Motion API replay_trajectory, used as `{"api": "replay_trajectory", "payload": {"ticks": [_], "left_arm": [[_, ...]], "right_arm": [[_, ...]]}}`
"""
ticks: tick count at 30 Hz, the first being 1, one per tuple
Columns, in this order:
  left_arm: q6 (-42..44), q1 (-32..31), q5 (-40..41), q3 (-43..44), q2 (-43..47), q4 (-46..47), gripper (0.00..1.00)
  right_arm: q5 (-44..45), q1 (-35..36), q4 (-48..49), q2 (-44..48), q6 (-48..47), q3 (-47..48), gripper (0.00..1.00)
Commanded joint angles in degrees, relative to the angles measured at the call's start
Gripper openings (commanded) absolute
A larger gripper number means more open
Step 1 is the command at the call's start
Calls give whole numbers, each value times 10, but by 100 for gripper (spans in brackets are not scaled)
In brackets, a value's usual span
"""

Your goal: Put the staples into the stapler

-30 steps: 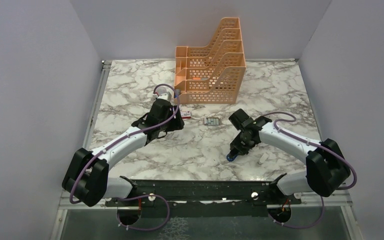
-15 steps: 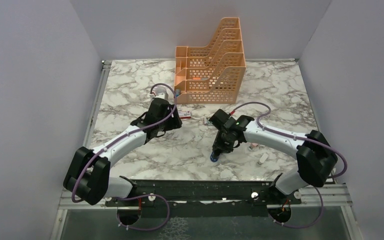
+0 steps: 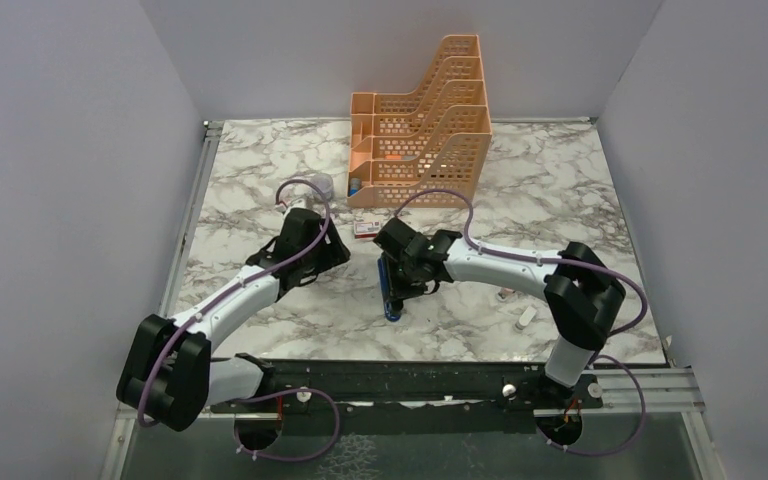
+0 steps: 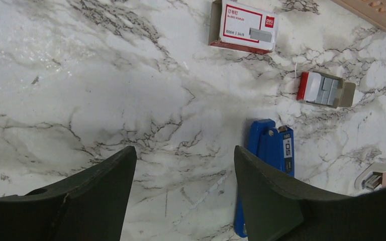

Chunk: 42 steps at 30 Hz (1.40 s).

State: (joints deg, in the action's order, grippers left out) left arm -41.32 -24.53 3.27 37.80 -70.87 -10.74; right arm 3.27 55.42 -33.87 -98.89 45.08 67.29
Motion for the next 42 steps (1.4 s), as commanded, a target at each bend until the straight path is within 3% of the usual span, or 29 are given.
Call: {"api": "replay_trajectory", "payload": {"ticks": [1, 8, 11, 14, 18, 21, 24, 27, 34, 42], "left_arm": [[-35, 4, -10, -26, 26, -5, 73], [-47, 5, -47, -49, 31, 15, 78], [-57, 5, -57, -59, 26, 23, 93], [-59, 5, -67, -64, 19, 26, 95], [-60, 5, -94, -75, 19, 43, 89], [-68, 5, -121, -91, 19, 71, 72], [-77, 4, -156, -109, 12, 111, 59], [-87, 1, -181, -122, 1, 145, 52], [-115, -25, -221, -148, -28, 225, 50], [-127, -44, -248, -163, -71, 288, 47]], "right_arm": [[-39, 7, 39, -27, -86, 34, 25], [-59, 9, 46, -36, -98, 32, 33], [-55, 15, 54, -21, -114, 25, 42], [-41, 20, 64, -1, -122, 9, 50], [-38, 26, 62, 12, -134, -8, 57], [-35, 36, 56, 18, -131, -18, 57], [-11, 46, 48, 21, -125, -27, 54], [1, 52, 42, 18, -119, -30, 46], [26, 56, 56, 42, -102, -26, 23], [19, 56, 68, 44, -63, -3, 17]]}}
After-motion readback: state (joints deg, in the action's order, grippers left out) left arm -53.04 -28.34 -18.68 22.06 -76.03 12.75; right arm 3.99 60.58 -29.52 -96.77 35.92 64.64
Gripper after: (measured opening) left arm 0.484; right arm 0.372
